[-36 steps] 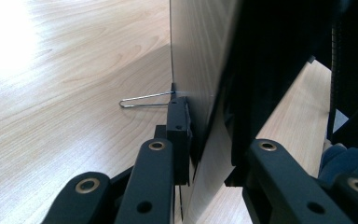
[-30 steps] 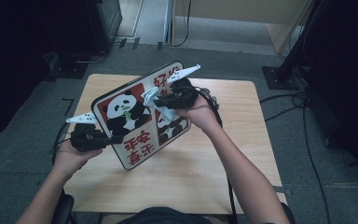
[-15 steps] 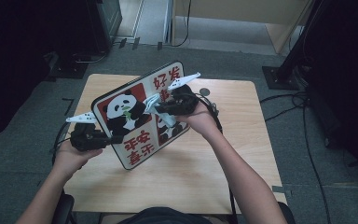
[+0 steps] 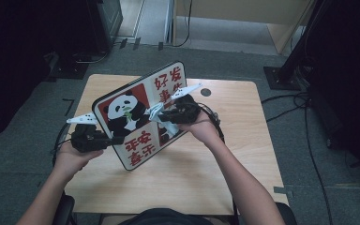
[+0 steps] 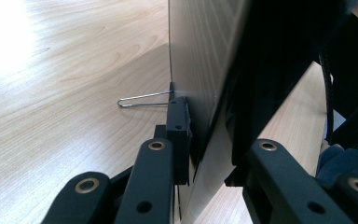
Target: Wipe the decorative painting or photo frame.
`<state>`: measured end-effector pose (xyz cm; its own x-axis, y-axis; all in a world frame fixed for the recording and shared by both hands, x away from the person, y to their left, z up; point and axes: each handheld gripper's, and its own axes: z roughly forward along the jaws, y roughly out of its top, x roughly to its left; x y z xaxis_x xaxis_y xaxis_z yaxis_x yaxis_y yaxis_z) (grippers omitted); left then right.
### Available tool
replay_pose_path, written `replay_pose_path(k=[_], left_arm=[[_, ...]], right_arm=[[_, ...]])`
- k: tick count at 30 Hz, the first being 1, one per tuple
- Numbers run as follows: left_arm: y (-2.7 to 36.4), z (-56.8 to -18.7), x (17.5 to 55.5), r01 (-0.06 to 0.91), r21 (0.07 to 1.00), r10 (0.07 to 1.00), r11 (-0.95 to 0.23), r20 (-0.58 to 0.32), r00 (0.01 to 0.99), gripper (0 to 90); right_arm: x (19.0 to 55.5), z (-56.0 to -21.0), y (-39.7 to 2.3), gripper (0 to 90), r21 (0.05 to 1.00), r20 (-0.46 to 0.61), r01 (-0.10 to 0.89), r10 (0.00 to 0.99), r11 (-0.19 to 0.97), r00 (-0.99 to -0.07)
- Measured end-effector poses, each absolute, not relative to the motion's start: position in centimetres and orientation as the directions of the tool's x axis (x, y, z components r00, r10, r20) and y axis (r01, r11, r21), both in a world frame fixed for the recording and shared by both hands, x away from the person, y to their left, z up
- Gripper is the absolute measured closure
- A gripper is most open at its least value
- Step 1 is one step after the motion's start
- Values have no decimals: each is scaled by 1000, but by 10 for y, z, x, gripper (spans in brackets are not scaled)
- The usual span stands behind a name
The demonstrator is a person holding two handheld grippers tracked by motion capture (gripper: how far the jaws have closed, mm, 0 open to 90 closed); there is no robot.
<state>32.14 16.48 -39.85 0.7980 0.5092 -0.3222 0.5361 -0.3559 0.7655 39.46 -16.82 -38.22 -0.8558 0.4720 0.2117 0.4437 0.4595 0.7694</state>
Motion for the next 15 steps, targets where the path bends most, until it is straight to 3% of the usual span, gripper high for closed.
replay_pose_path(k=[15], left_arm=[[165,-399,321,538,765,510,-354,-323,797,775]], right_arm=[[388,-416,-174,806,775,242,458,466,435,-851]])
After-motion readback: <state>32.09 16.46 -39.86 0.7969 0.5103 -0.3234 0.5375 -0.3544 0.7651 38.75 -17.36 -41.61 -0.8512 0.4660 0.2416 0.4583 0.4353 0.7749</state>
